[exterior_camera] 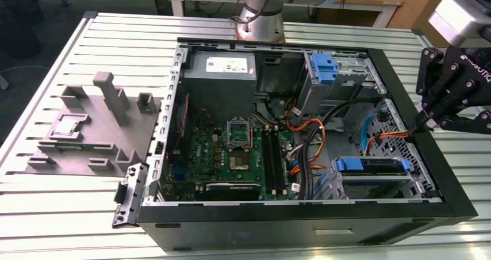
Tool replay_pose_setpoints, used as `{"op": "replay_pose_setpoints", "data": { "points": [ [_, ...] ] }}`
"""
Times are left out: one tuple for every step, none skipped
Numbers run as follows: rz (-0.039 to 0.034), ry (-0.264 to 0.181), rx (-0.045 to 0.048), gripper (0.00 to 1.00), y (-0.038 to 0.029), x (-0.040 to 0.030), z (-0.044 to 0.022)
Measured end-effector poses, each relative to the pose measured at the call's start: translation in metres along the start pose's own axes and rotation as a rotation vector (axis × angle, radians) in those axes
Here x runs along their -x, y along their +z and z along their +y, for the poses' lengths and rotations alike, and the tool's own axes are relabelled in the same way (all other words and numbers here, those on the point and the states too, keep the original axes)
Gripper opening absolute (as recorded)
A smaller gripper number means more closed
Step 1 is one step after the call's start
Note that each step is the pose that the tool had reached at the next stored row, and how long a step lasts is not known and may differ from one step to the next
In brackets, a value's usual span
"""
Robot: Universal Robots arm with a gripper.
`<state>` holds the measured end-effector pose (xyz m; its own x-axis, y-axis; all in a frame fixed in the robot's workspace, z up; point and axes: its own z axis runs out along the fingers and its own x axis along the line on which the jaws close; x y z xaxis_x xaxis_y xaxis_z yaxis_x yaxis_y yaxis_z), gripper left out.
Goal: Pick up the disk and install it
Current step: 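Insert the first disk wire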
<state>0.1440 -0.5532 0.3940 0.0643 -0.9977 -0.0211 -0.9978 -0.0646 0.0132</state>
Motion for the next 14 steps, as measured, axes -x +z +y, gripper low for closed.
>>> {"op": "replay_pose_setpoints", "data": {
  "points": [
    [0.0000,0.000,0.0000,0.10,0.0013,0.0016,-0.0016],
    [-0.0001,0.000,0.0000,0.10,0.0024,0.0031,-0.0026],
    [-0.0001,0.000,0.0000,0.10,0.0035,0.0047,-0.0033],
    [-0.0001,-0.001,0.0000,0.10,0.0045,0.0062,-0.0038],
    [0.0000,-0.002,0.0000,0.10,0.0057,0.0076,-0.0041],
    [0.0000,-0.005,0.0000,0.10,0.0068,0.0084,-0.0042],
    [-0.0001,-0.013,0.0002,0.10,0.0080,0.0085,-0.0042],
    [0.0001,-0.027,0.0005,0.10,0.0090,0.0085,-0.0043],
    [0.0004,-0.045,0.0009,0.10,0.0099,0.0085,-0.0043],
    [0.0007,-0.063,0.0013,0.10,0.0109,0.0085,-0.0044],
    [0.0011,-0.081,0.0017,0.10,0.0119,0.0085,-0.0044],
    [0.0011,-0.095,0.0019,0.10,0.0128,0.0084,-0.0045],
    [0.0017,-0.100,0.0020,0.10,0.0135,0.0086,-0.0049],
    [0.0021,-0.102,0.0021,0.10,0.0142,0.0090,-0.0052]
  ]
}}
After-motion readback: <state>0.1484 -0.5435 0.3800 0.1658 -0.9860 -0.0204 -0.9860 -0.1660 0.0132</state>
